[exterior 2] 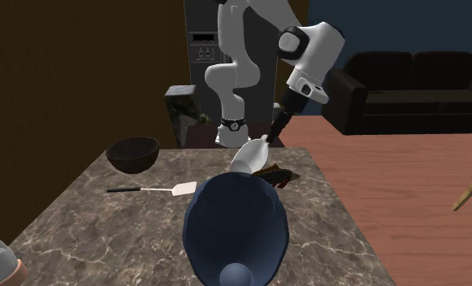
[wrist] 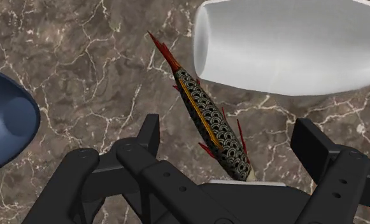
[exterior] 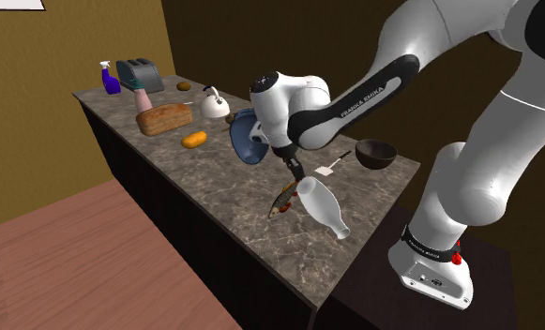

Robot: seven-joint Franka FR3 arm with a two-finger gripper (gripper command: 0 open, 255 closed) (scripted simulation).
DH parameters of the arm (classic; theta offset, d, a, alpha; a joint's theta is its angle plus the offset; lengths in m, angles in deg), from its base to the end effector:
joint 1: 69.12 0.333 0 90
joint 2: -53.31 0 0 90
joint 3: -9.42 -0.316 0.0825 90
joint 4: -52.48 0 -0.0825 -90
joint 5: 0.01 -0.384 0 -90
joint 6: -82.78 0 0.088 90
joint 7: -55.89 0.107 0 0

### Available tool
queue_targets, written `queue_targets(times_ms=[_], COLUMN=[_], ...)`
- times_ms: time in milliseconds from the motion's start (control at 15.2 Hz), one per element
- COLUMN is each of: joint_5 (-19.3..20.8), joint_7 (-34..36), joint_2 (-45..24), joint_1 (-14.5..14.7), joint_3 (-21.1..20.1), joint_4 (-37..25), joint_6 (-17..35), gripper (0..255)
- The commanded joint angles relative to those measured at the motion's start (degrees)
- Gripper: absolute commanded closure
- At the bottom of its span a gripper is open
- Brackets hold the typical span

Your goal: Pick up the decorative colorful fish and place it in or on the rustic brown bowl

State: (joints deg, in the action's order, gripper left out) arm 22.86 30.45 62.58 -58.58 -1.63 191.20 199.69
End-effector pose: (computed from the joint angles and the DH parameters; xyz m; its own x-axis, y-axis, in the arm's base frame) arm 0.4218 0.1433 0.3570 0.5030 0.7816 -0.3690 0.8639 -0.4675 0.1873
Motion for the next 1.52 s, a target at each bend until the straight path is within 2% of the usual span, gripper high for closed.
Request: queue_targets(times_ms=[0,264,792,1320,1386,1452], joint_5=[4.71,15.19,20.48,20.47,20.47,20.47], joint_7=[-0.89,-1.15,1.62,1.61,1.61,1.61], joint_2=[-4.36,-12.12,-16.25,-16.24,-16.24,-16.24], joint_1=[0.47,1.58,0.25,0.26,0.26,0.26], joint_3=[-1.06,-2.54,-0.65,-0.65,-0.65,-0.65], joint_4=[0.01,0.27,1.57,1.57,1.57,1.57], joint_6=[3.15,7.93,12.78,12.77,12.77,12.77], gripper=[0,0,0,0,255,255])
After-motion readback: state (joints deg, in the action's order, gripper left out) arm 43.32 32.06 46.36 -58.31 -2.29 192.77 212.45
